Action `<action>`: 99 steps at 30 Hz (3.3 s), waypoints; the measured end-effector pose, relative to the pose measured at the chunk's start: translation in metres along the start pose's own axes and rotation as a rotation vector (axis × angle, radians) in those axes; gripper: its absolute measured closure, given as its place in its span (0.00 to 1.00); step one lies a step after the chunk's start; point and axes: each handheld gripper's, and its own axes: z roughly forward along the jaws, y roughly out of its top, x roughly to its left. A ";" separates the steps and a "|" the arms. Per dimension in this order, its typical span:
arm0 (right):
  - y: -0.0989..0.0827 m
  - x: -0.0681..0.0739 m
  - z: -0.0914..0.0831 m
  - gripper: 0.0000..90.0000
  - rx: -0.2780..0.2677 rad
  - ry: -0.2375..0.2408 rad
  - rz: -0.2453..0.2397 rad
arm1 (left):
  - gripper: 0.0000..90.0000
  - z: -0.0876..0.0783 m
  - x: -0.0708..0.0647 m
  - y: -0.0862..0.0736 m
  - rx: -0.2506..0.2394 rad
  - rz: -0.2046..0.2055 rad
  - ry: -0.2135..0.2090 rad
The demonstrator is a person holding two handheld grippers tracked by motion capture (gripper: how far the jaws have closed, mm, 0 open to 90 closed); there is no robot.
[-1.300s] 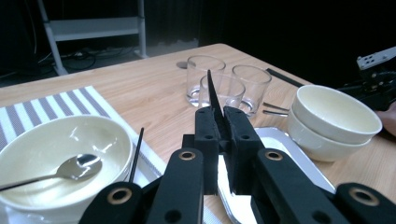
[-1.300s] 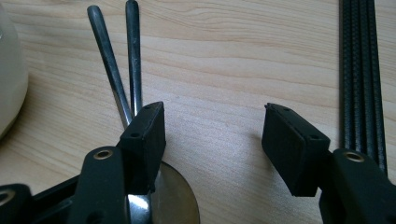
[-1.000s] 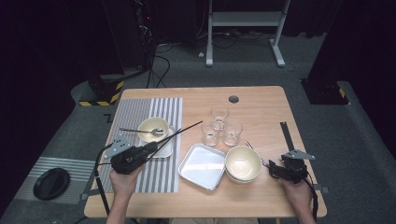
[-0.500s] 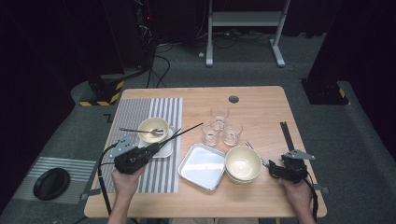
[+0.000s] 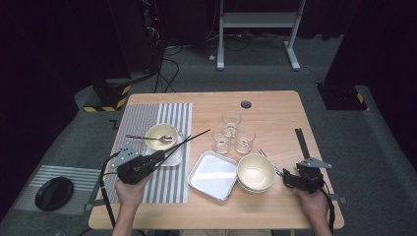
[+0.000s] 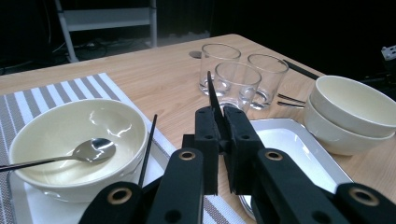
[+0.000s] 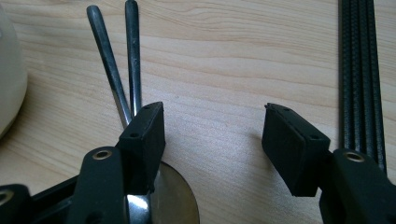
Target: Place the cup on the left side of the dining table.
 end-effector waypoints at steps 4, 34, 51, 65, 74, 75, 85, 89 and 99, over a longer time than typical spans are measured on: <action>0.000 0.000 0.000 0.44 0.000 0.000 0.000 | 0.94 -0.002 0.003 -0.002 0.014 0.012 0.010; 0.000 0.000 0.000 0.44 0.000 -0.002 0.001 | 0.94 -0.001 0.012 -0.024 0.057 -0.029 0.090; 0.000 0.000 0.000 0.44 0.000 -0.003 -0.001 | 0.94 -0.005 0.016 -0.039 0.086 -0.039 0.115; 0.000 0.000 0.000 0.44 0.000 -0.003 -0.001 | 0.94 -0.007 0.018 -0.042 0.090 -0.042 0.134; 0.000 0.000 0.000 0.44 0.000 -0.003 0.000 | 0.94 -0.007 0.020 -0.044 0.085 -0.055 0.145; 0.000 0.000 0.000 0.44 0.000 -0.003 0.000 | 0.94 -0.008 0.020 -0.044 0.089 -0.052 0.146; 0.000 0.000 0.000 0.44 0.000 -0.004 -0.001 | 0.94 -0.008 0.021 -0.048 0.117 -0.039 0.151; 0.000 0.000 0.000 0.44 0.001 -0.003 0.001 | 0.94 -0.009 0.021 -0.050 0.126 -0.043 0.142; 0.000 0.000 0.000 0.44 0.000 -0.004 0.000 | 0.94 -0.008 0.022 -0.055 0.158 -0.045 0.130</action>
